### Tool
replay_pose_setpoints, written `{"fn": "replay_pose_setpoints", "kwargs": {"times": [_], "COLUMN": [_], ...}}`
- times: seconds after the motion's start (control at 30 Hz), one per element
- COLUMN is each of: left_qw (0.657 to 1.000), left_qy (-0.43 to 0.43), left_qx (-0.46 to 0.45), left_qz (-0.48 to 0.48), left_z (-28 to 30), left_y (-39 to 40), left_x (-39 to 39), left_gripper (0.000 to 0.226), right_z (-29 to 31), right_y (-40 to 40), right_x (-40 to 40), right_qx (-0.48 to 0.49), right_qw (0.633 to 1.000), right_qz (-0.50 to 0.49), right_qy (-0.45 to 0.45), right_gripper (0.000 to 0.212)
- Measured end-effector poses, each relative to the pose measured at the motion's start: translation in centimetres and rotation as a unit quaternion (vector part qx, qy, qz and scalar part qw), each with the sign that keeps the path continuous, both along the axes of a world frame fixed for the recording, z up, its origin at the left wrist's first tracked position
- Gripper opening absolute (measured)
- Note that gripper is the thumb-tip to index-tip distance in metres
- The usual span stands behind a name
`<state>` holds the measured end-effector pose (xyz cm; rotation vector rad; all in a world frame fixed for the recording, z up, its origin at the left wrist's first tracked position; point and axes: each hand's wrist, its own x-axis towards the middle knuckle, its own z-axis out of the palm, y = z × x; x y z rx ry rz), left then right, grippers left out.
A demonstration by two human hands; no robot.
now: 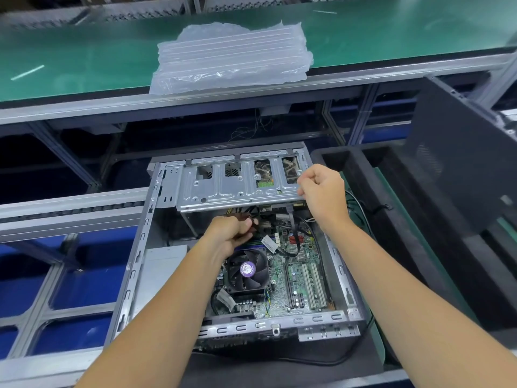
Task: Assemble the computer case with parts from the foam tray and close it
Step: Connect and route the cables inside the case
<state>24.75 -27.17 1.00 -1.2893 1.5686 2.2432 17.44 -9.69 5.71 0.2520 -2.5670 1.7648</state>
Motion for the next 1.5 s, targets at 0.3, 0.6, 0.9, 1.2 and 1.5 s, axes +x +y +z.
{"fn": "replay_pose_setpoints", "kwargs": {"times": [0.3,0.6,0.9,1.2,1.5], "left_qw": [0.995,0.993,0.989,0.838,0.458], "left_qy": [0.048,0.02,-0.002,0.023,0.106], "left_qx": [-0.09,-0.107,-0.147,-0.437,-0.686], "left_qz": [-0.021,-0.048,-0.033,-0.326,-0.556], "left_z": [0.2,0.0,-0.4,-0.6,0.6], "left_y": [1.1,1.3,1.3,1.7,2.2], "left_x": [-0.1,-0.1,-0.1,0.4,0.1], "left_gripper": [0.01,0.021,0.004,0.018,0.008], "right_z": [0.0,0.0,0.0,0.6,0.6], "right_y": [0.0,0.0,-0.1,-0.1,-0.2], "right_x": [0.0,-0.1,0.0,0.3,0.3], "right_qx": [0.001,0.005,0.012,0.015,0.025], "right_qw": [1.0,1.0,1.0,1.0,1.0], "right_qz": [-0.003,-0.002,-0.003,-0.005,-0.006], "right_qy": [0.002,0.003,0.007,0.006,0.008], "right_gripper": [0.016,0.016,0.015,0.016,0.015]}}
